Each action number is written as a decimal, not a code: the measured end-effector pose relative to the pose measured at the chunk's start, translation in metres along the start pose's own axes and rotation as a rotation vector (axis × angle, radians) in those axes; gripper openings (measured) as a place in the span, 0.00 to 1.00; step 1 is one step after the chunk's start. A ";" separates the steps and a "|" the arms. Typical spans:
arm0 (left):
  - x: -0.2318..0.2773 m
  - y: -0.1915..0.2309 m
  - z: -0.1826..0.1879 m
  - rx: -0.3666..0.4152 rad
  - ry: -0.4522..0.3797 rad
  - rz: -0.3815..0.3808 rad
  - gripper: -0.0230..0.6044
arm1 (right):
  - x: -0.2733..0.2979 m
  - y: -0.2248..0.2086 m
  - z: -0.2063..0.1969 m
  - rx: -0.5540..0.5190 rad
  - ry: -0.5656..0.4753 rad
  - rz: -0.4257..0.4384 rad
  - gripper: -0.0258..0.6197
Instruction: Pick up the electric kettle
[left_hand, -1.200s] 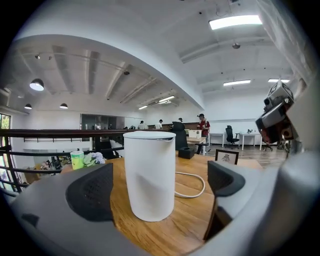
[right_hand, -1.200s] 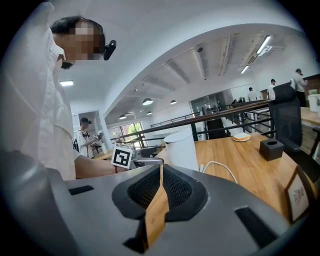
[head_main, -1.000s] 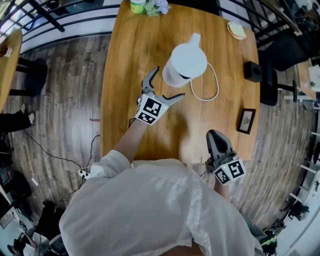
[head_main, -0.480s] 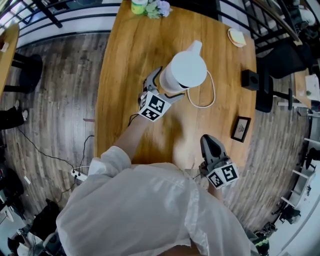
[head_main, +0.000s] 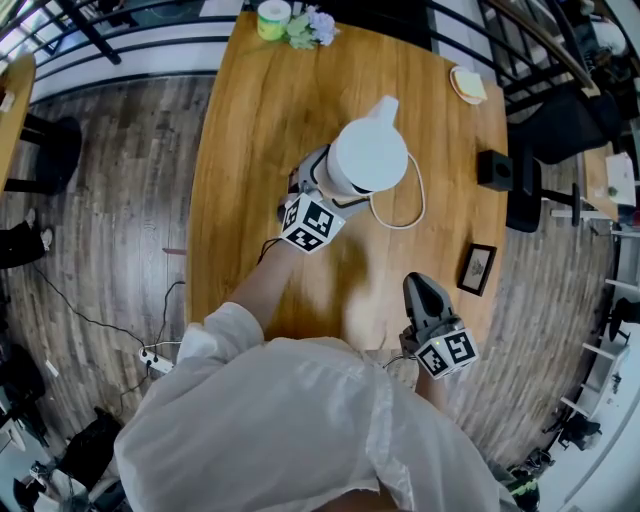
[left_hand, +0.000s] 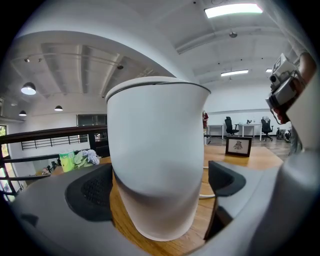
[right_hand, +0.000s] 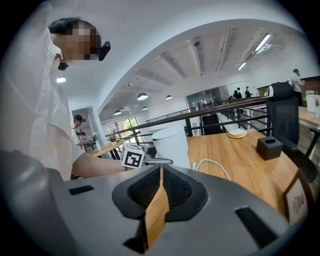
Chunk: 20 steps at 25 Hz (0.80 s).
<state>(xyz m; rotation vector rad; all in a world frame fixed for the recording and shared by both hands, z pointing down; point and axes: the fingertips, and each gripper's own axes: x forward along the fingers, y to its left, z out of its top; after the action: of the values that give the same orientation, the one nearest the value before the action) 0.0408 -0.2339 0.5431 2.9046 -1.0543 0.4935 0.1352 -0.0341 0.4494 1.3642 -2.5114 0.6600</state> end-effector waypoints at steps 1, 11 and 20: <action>0.001 0.001 -0.001 0.001 0.005 0.003 0.96 | 0.002 -0.008 0.003 -0.008 -0.002 -0.005 0.06; 0.005 0.005 -0.005 0.029 0.036 0.023 0.95 | 0.046 -0.101 0.048 -0.127 -0.033 -0.032 0.06; 0.003 0.006 -0.006 0.025 0.058 0.012 0.95 | 0.103 -0.121 0.068 -0.173 -0.079 0.038 0.06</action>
<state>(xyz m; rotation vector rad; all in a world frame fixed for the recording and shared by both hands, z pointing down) 0.0372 -0.2398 0.5490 2.8878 -1.0663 0.5920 0.1822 -0.2001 0.4635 1.3090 -2.5919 0.3922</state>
